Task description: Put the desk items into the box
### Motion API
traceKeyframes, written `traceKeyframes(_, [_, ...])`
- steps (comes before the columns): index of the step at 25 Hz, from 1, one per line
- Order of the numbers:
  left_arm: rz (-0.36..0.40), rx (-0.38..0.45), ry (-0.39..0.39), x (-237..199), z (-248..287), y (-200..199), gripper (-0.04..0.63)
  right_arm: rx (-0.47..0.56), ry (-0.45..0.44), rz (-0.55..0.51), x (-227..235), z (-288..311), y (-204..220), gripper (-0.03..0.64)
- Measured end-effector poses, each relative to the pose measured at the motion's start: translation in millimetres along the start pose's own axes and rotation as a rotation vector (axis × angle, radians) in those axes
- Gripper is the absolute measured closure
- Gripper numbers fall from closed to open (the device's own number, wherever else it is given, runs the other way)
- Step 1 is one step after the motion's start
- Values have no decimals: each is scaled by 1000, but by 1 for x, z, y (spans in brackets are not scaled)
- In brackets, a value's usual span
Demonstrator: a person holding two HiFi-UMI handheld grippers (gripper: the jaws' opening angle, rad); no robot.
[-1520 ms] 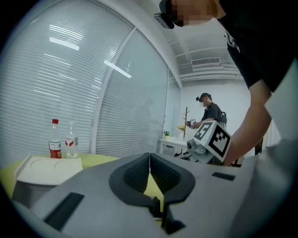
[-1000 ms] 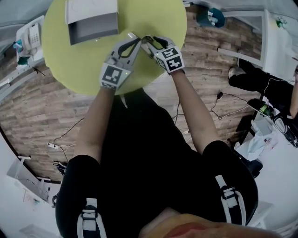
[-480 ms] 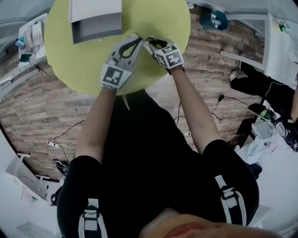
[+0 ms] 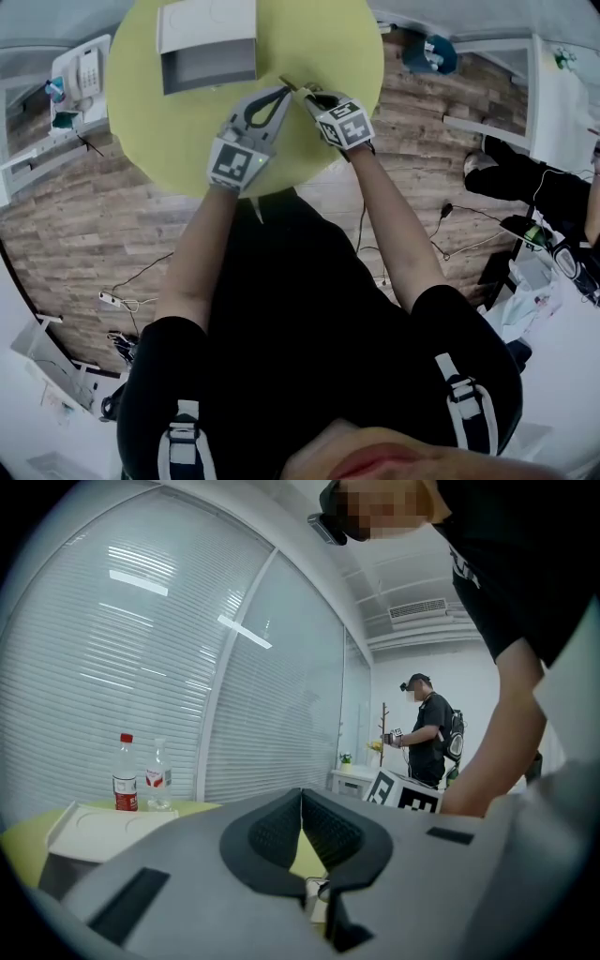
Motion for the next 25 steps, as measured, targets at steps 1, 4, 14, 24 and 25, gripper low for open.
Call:
traceKeyframes(1, [0, 2, 1, 0, -2, -4, 583, 3, 4, -9, -2, -5, -3, 578])
traceKeyframes(4, [-2, 13, 2, -2, -9, -17, 583, 22, 21, -31, -9, -24, -13, 577])
traceKeyframes(14, [24, 48, -45, -15, -35, -68, 583, 159, 12, -82, -40, -77, -73, 578])
traceKeyframes(24, [3, 68, -125, -57, -58, -84, 583, 178, -43, -200, -70, -54, -129, 578])
traceKeyframes(25, [2, 69, -128, -63, -60, -82, 583, 177, -46, -211, -73, -48, -135, 578])
Point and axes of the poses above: the fingertips, and each gripper's own axes: z forward along the fingers, x to its right, y out of its underside, the point moved 6 cm from there along -z, backward along the fingers, and after that the axes turned 12 degrees about -y, right-handed, at the moved point
